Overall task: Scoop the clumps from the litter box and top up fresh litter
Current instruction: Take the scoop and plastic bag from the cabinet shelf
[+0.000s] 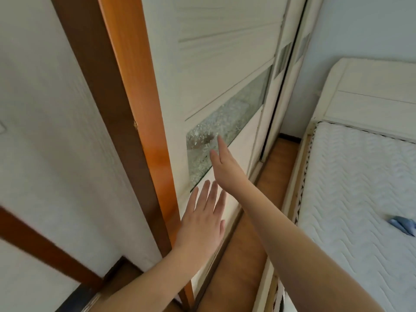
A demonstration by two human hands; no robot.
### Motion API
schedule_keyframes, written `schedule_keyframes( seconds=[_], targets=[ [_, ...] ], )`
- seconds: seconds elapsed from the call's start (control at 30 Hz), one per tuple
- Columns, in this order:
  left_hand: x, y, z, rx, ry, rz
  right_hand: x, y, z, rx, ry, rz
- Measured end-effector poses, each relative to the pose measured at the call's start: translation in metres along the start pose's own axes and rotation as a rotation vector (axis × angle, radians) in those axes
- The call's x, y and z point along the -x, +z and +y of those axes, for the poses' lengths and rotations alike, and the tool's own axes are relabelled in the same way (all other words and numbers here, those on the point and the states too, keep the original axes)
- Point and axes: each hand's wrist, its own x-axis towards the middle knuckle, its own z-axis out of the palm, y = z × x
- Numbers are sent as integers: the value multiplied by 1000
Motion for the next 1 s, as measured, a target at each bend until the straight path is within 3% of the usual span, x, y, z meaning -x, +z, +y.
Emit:
schedule_keyframes(
  seconds=[0.23,0.7,0.87,1.0],
  targets=[
    [-4,29,14,-46,-204,-32,-30,5,10,-172,-47,-71],
    [6,42,36,-125,-471,-47,-74,-19,35,-195,-110,-98],
    [-5,37,46,60,-605,-11,-90,-46,46,-99,-122,-65],
    [-23,35,49,384,-684,36,-61,-61,14,10,-481,106]
  ],
)
